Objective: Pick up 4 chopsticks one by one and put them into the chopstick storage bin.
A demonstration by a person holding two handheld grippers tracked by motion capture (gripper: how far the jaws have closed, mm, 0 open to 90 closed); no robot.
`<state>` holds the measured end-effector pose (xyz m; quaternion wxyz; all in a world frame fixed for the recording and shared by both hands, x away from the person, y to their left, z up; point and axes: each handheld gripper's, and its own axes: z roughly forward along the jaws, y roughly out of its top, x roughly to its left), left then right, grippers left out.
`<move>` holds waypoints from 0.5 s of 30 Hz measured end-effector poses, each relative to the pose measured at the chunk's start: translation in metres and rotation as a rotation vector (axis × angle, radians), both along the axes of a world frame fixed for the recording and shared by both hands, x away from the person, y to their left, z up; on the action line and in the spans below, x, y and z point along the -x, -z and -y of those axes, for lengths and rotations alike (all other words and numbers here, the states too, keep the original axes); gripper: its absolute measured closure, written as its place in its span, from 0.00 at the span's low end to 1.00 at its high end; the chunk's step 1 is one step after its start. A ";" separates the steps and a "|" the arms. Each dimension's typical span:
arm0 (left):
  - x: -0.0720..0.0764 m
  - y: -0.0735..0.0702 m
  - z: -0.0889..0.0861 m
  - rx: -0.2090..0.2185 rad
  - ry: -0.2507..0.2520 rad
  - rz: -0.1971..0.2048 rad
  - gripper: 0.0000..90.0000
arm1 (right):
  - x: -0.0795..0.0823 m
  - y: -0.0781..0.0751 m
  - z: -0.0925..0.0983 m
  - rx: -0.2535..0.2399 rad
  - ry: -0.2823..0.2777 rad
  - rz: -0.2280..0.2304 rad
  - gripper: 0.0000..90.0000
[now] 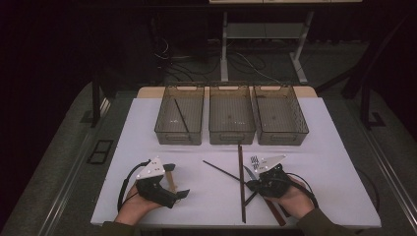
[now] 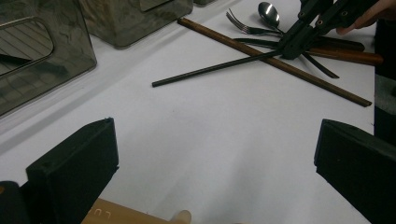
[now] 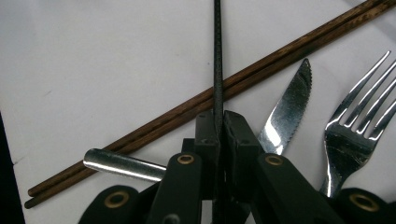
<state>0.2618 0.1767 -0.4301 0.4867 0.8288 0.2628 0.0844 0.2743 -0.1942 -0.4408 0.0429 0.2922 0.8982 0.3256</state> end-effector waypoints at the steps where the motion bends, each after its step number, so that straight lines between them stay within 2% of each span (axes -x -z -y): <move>1: 0.000 0.000 0.000 0.001 0.000 0.000 0.00 | 0.000 0.000 0.000 0.000 0.001 0.000 0.94; 15: -0.003 0.004 0.001 0.015 -0.010 -0.014 0.00 | 0.000 -0.003 0.003 -0.022 0.013 0.009 0.94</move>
